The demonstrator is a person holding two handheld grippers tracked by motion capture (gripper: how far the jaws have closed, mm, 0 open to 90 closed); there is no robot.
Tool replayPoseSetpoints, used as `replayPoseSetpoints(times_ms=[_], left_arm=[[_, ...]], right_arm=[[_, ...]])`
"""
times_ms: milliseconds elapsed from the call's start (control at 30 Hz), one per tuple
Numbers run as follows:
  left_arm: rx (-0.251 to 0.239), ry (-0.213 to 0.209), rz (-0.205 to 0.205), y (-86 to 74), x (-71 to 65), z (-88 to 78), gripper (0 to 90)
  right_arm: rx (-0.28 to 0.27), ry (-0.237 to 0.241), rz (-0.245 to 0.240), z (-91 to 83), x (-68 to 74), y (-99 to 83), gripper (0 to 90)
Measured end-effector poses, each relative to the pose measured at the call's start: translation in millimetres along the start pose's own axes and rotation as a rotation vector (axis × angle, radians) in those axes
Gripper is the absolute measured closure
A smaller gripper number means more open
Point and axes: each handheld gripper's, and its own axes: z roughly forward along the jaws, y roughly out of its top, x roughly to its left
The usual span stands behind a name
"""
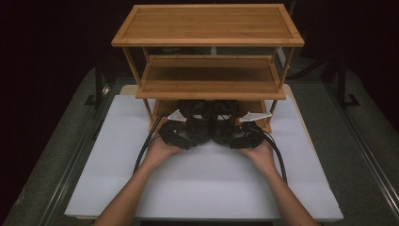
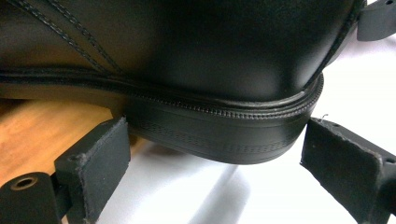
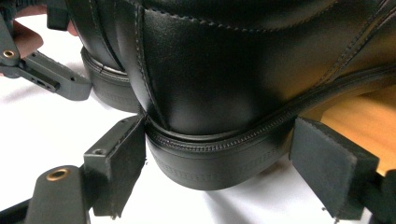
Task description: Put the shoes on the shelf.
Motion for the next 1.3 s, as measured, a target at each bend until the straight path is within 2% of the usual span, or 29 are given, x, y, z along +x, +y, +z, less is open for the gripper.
replayPoseSetpoints(times_ms=[167,267,333,367,400,433,467,533,600,767,800,833,867,933,967,1000,1067,1167,1300], left_arm=[[-0.003,-0.004,-0.009,6.6,13.7,6.0,7.9],[-0.003,0.024,0.002,10.8,18.9,10.0,8.0],[-0.014,0.039,-0.02,13.8,21.4,12.3,8.1],[-0.022,0.034,-0.017,14.8,24.6,13.5,8.0],[-0.03,0.034,-0.031,15.2,27.0,15.1,8.0],[-0.028,0.052,-0.036,15.7,28.2,16.9,8.0],[-0.012,0.061,-0.026,16.1,29.0,18.8,8.0],[-0.011,0.033,-0.02,15.7,31.0,22.6,8.0],[-0.021,0.043,-0.039,15.3,32.0,24.9,8.0],[-0.007,0.053,-0.032,20.3,35.3,29.2,8.0],[-0.005,0.057,-0.031,21.8,36.0,30.4,8.0],[-0.004,0.061,-0.029,23.6,36.8,31.5,8.0],[0.003,0.066,-0.025,25.0,37.3,31.6,7.9],[0.005,0.065,-0.026,26.6,39.1,33.7,7.9],[0.007,0.066,-0.027,26.9,39.9,34.6,8.0],[0.008,0.064,-0.03,26.9,40.6,35.5,7.9],[0.0,0.064,-0.042,26.5,41.4,36.9,7.9],[0.005,0.055,-0.042,25.7,42.7,37.3,7.9],[0.013,0.069,-0.037,25.4,41.3,38.6,7.5]], right_arm=[[-0.002,-0.017,0.003,7.5,-7.4,8.3,18.7],[-0.001,-0.029,0.017,12.7,-10.9,11.4,18.7],[-0.003,-0.045,0.004,19.8,-11.7,13.5,18.8],[0.0,-0.049,0.003,22.0,-11.3,14.2,18.8],[-0.002,-0.048,0.009,24.6,-12.4,14.7,18.8],[-0.002,-0.05,0.015,27.0,-13.4,14.6,18.8],[0.001,-0.054,0.015,29.2,-14.4,14.5,18.8],[0.002,-0.054,0.026,31.9,-18.1,13.9,18.9],[-0.001,-0.051,0.028,32.4,-21.1,14.6,18.8],[0.007,-0.058,0.022,35.1,-26.0,19.2,18.7],[0.007,-0.059,0.031,35.7,-26.9,19.3,18.7],[0.023,-0.059,0.067,35.8,-26.8,19.1,18.7],[-0.005,-0.055,0.027,38.6,-32.7,19.1,18.7],[-0.008,-0.057,0.027,40.0,-35.5,18.8,18.7],[0.011,-0.057,0.069,39.1,-34.1,18.5,18.7],[-0.012,-0.059,0.027,41.0,-38.3,18.6,18.7],[-0.018,-0.063,0.02,41.9,-40.5,18.0,18.7],[-0.018,-0.051,0.038,42.6,-42.6,15.8,18.7],[-0.025,-0.036,0.051,42.9,-44.5,13.8,18.5]])
